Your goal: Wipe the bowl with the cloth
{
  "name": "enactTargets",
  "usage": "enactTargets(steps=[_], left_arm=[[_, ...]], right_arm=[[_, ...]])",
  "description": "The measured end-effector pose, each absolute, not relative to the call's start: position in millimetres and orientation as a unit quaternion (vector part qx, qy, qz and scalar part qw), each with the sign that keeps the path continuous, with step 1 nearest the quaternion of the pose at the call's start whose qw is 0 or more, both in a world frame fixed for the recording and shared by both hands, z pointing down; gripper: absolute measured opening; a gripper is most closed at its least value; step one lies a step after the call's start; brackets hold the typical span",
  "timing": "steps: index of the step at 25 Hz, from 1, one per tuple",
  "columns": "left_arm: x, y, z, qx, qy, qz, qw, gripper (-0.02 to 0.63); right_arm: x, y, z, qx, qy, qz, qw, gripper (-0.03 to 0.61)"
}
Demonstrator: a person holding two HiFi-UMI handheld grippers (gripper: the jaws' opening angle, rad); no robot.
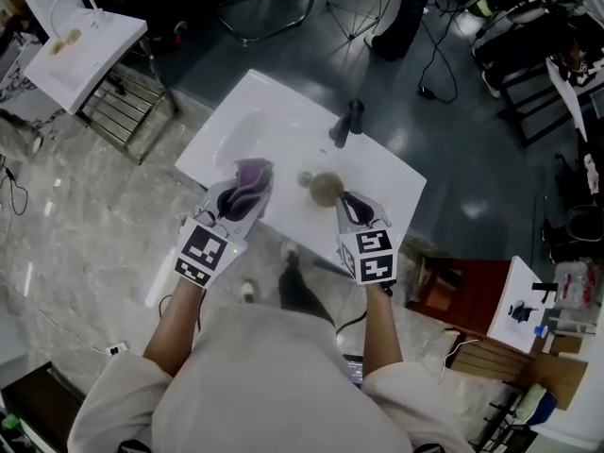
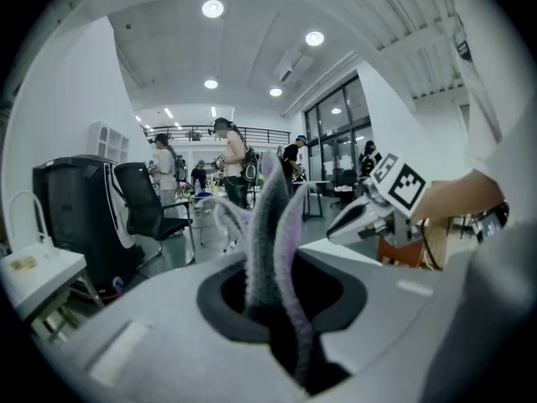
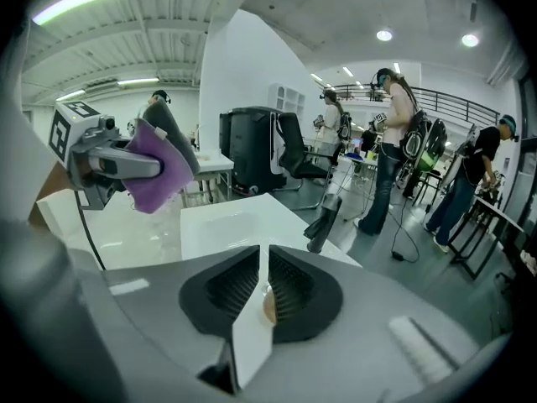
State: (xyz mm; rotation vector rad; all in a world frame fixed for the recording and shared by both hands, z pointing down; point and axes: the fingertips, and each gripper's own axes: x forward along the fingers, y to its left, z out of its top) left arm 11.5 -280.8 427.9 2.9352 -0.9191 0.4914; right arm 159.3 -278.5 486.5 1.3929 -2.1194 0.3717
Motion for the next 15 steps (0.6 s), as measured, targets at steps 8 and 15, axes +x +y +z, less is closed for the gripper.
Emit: enactTargets(steps=[8, 15], left_arm=[[24, -327, 473, 0.928, -0.315, 0.191, 0.051, 0.067], [28, -347, 519, 0.915, -0.325, 0.224, 0.086, 0.067]], right_arm=[[161, -323, 565, 0.444, -0.801, 0.185, 0.356, 0.090], [168, -333, 640, 0.396, -0.788, 0.237, 0.406, 0.144]])
